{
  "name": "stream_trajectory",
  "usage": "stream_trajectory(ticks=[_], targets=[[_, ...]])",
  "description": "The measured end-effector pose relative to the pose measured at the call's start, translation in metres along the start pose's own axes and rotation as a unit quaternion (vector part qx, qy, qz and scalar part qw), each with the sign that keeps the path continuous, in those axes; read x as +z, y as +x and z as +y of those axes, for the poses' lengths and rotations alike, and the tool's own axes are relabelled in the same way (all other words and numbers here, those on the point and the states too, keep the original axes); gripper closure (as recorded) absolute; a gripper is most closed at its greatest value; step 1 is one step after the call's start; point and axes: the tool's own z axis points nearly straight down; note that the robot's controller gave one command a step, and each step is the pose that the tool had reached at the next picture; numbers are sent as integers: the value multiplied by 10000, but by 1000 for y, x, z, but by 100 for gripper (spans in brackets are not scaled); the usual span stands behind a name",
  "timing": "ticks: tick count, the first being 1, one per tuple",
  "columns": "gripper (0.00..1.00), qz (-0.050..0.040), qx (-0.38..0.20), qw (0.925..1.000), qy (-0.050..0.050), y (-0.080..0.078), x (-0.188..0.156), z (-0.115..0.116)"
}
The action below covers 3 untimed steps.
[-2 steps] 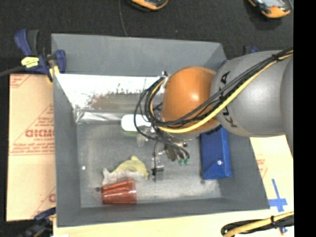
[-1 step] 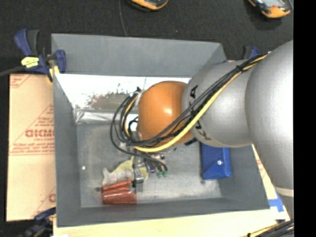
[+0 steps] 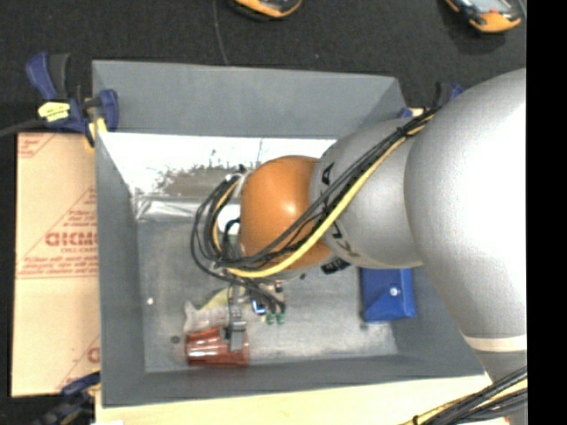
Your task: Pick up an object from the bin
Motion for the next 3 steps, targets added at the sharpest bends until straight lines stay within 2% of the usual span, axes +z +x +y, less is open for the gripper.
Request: stream_trajectory(ticks=[1, 2, 3], targets=[[0, 0, -1242, 9923, -24, 5, 20, -12], [0, 37, -553, 9984, -62, 3, 28, -17], [100, 56, -722, 9973, -92, 12, 33, -22]])
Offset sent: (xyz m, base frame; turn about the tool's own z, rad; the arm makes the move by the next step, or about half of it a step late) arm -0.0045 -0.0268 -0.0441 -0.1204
